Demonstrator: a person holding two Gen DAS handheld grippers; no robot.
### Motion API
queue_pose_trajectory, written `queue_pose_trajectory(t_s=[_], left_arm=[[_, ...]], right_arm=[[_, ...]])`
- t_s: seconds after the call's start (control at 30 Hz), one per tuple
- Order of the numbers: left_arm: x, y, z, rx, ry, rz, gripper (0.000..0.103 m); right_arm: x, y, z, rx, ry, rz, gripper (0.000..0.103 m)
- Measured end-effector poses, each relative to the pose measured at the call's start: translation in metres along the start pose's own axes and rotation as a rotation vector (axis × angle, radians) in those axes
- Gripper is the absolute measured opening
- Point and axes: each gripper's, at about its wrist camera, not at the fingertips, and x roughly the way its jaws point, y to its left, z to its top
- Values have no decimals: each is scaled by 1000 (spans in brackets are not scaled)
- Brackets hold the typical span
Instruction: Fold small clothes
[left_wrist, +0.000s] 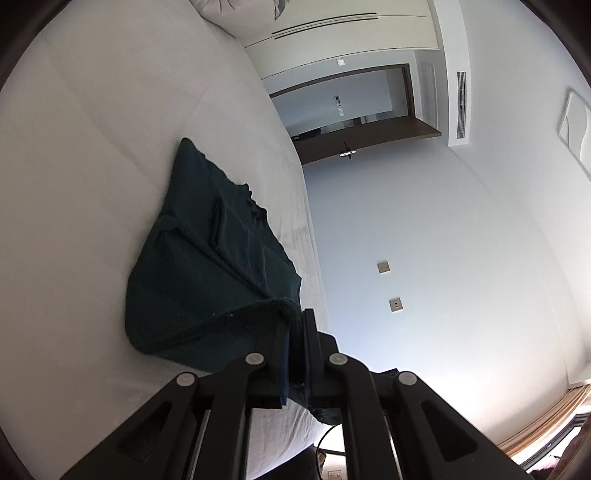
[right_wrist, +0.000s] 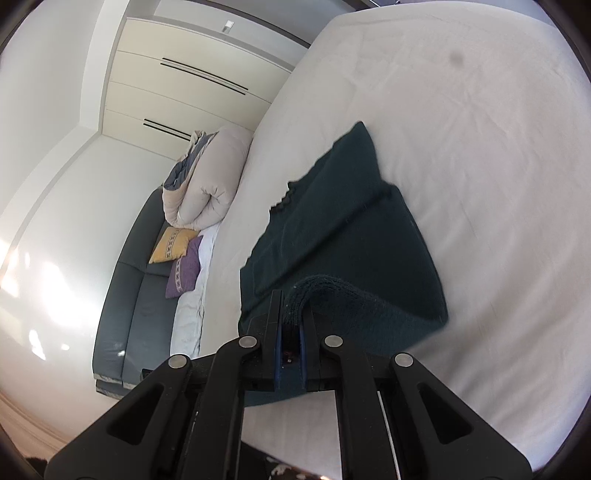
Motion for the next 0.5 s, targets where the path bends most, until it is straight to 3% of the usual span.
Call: queue_pose_trajectory(t_s=[0.27, 0.5], left_arm=[[54, 7, 74, -9, -26, 39, 5], [103, 28, 120, -22, -15, 94, 5]], right_arm=[[70, 11, 82, 12, -33, -42, 6], [130, 7, 143, 24, -52, -106, 6]])
